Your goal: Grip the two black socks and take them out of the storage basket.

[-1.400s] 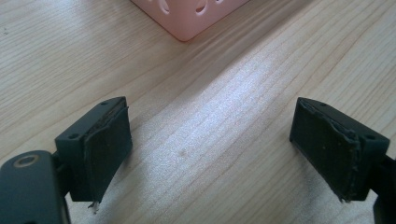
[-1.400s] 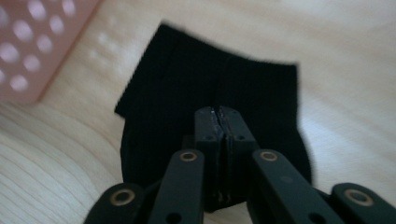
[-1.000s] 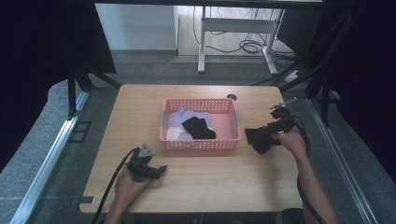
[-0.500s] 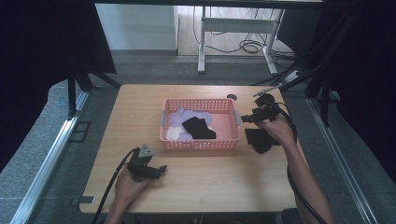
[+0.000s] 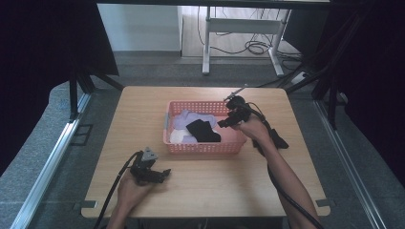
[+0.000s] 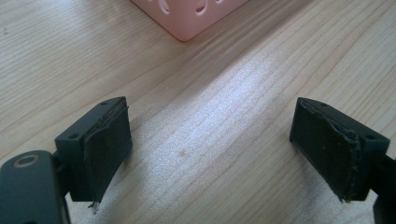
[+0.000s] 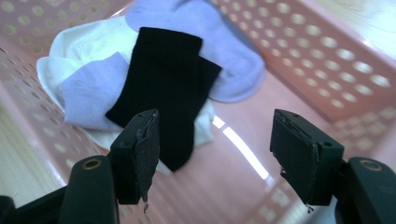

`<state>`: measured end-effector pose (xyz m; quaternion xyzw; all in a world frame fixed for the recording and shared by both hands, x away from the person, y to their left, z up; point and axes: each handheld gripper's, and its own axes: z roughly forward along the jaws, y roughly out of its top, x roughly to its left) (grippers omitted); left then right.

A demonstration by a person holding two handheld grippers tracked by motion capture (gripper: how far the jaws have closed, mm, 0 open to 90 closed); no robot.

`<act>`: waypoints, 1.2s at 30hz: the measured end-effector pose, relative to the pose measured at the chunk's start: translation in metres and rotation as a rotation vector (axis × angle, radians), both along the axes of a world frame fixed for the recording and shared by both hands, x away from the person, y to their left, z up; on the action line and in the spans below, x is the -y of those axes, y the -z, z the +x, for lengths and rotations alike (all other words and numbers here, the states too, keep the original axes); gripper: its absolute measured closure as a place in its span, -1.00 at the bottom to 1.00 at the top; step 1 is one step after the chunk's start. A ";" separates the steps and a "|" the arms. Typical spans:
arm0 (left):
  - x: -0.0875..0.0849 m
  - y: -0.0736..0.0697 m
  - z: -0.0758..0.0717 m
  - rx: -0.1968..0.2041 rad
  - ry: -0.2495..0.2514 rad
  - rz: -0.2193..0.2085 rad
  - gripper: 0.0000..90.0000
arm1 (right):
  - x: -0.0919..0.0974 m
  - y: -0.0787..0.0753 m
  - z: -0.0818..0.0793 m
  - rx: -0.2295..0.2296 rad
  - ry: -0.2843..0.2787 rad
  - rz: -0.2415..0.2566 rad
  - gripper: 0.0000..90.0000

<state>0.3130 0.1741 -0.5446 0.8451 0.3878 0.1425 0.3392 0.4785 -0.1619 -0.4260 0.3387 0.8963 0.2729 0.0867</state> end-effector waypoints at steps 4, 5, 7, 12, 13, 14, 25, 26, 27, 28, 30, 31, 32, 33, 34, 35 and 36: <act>0.000 0.000 0.000 0.000 0.000 0.000 -0.72 | -0.024 0.015 0.006 -0.027 -0.034 -0.011 -0.24; 0.000 0.000 0.000 0.000 0.000 0.001 -0.72 | -0.028 0.019 0.007 -0.032 -0.043 -0.018 -0.24; 0.000 0.000 0.000 -0.001 0.000 0.001 -0.72 | -0.036 0.026 0.010 -0.041 -0.059 -0.026 -0.24; 0.000 0.000 0.000 0.000 0.001 0.002 -0.72 | -0.049 0.046 0.018 -0.062 -0.054 -0.049 -0.20; 0.000 0.000 0.000 0.000 0.001 0.002 -0.72 | -0.050 0.049 0.020 -0.069 -0.048 -0.049 -0.19; 0.000 0.000 0.000 -0.001 0.001 0.000 -0.72 | -0.050 0.053 0.023 -0.072 -0.051 -0.055 -0.18; 0.000 0.000 0.000 -0.001 0.001 0.000 -0.72 | -0.064 0.081 0.036 -0.139 -0.044 -0.086 0.34; 0.000 0.000 0.000 -0.001 0.001 0.000 -0.72 | -0.064 0.080 0.035 -0.152 -0.048 -0.075 0.47; 0.000 0.000 0.000 0.000 0.001 0.000 -0.72 | -0.064 0.080 0.035 -0.152 -0.048 -0.075 0.47; 0.000 0.000 0.000 -0.001 0.001 -0.001 -0.72 | -0.064 0.079 0.034 -0.143 -0.058 -0.081 0.71; 0.000 0.000 0.000 -0.001 0.001 -0.001 -0.72 | -0.065 0.078 0.033 -0.142 -0.058 -0.087 0.76; 0.000 0.000 0.000 -0.001 0.000 -0.001 -0.72 | -0.064 0.075 0.031 -0.115 -0.073 -0.093 0.83; 0.000 0.000 0.000 -0.001 0.000 -0.001 -0.72 | -0.064 0.073 0.031 -0.106 -0.076 -0.088 0.84; 0.000 0.000 0.000 -0.001 0.000 -0.001 -0.72 | -0.063 0.070 0.031 -0.102 -0.077 -0.078 0.85; 0.000 0.000 0.000 -0.001 0.001 -0.001 -0.72 | -0.062 0.067 0.031 -0.097 -0.077 -0.067 0.85; 0.000 0.000 0.000 -0.001 0.001 -0.001 -0.72 | -0.062 0.063 0.031 -0.092 -0.075 -0.057 0.85; 0.000 0.000 0.000 -0.001 0.001 -0.001 -0.72 | -0.062 0.063 0.031 -0.092 -0.075 -0.057 0.85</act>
